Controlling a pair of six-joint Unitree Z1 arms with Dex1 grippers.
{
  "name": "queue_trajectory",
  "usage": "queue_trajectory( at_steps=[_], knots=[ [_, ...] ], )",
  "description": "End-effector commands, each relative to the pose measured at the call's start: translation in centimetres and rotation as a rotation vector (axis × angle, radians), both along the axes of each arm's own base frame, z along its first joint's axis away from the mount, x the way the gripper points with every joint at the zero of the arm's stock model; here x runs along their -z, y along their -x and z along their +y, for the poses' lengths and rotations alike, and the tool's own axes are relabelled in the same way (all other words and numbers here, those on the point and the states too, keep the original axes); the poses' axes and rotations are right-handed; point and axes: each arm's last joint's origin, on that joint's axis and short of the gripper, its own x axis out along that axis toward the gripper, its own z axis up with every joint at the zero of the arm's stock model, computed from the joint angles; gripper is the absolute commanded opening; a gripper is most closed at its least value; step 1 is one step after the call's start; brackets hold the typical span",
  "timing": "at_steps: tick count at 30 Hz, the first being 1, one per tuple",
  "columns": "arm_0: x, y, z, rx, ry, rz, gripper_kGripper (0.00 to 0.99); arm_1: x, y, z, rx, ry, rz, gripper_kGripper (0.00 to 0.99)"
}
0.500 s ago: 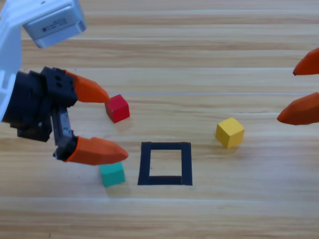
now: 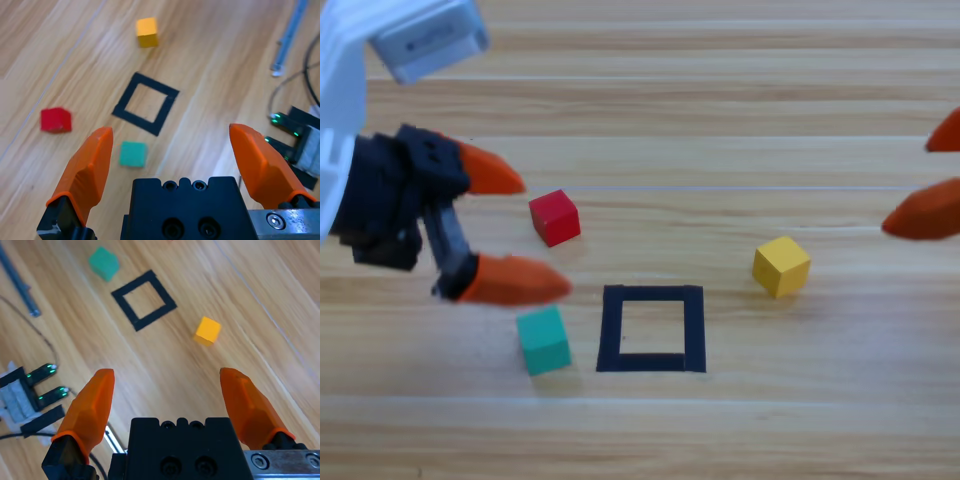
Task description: Stack the blocks in the rectangular block: red at the bottom, yellow in the middle, green on top
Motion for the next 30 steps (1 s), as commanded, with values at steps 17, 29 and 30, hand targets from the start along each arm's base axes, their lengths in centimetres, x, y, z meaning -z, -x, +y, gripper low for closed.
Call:
queue_trajectory(
  at_steps=[17, 29, 30],
  knots=[
    [3.2, -15.7, -1.0, -1.034, -0.095, 0.464, 0.99, 10.7, -9.2, 9.3, 0.232, 0.331, 0.083, 0.93],
    [6.2, -21.9, -3.6, -1.257, -0.094, 0.688, 0.99, 16.7, -12.0, 11.7, 0.236, 0.419, 0.147, 0.93],
    [6.4, -22.2, -3.8, -1.262, -0.082, 0.704, 0.99, 16.8, -12.1, 11.7, 0.238, 0.421, 0.15, 0.928]
  ],
)
